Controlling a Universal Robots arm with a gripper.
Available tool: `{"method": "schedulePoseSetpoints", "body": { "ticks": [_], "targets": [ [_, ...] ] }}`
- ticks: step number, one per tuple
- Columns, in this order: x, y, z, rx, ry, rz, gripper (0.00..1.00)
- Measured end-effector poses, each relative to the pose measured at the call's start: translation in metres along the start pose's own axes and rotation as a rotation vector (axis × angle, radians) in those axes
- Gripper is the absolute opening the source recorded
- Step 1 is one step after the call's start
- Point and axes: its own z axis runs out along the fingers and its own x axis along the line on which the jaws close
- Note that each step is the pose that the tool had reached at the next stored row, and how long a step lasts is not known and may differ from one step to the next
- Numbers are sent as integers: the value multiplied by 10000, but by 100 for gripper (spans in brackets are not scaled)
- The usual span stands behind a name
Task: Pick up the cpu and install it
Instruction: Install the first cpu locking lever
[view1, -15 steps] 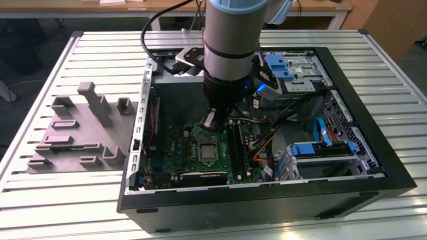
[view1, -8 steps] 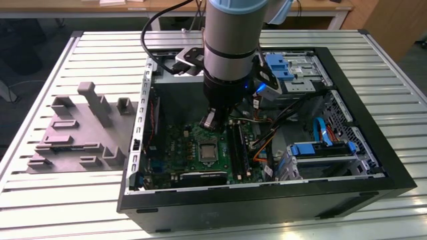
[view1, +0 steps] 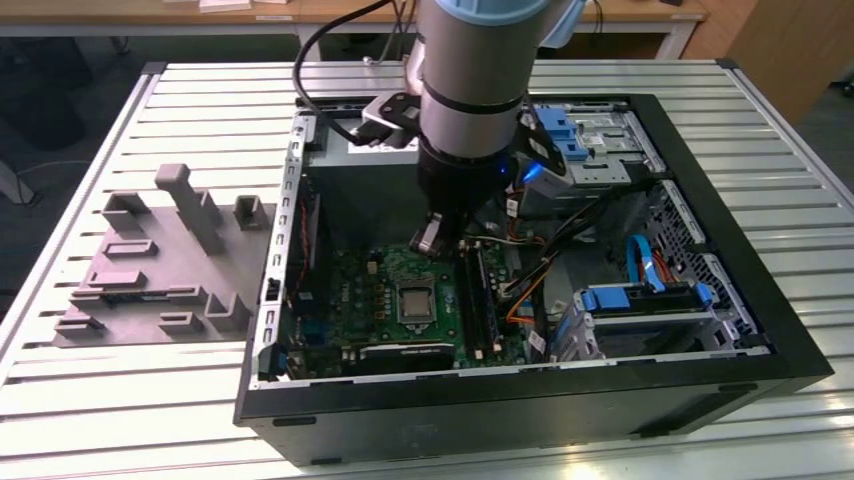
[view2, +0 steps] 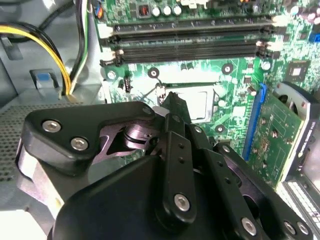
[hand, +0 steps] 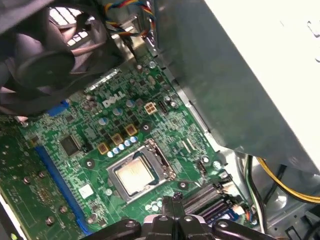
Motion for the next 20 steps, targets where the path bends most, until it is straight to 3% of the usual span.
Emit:
{"method": "schedulePoseSetpoints", "body": {
  "ticks": [7, 20],
  "targets": [
    [-115, 19, -1, 0, 0, -1, 11],
    [-240, 37, -2, 0, 0, 0, 11]
  ]
}}
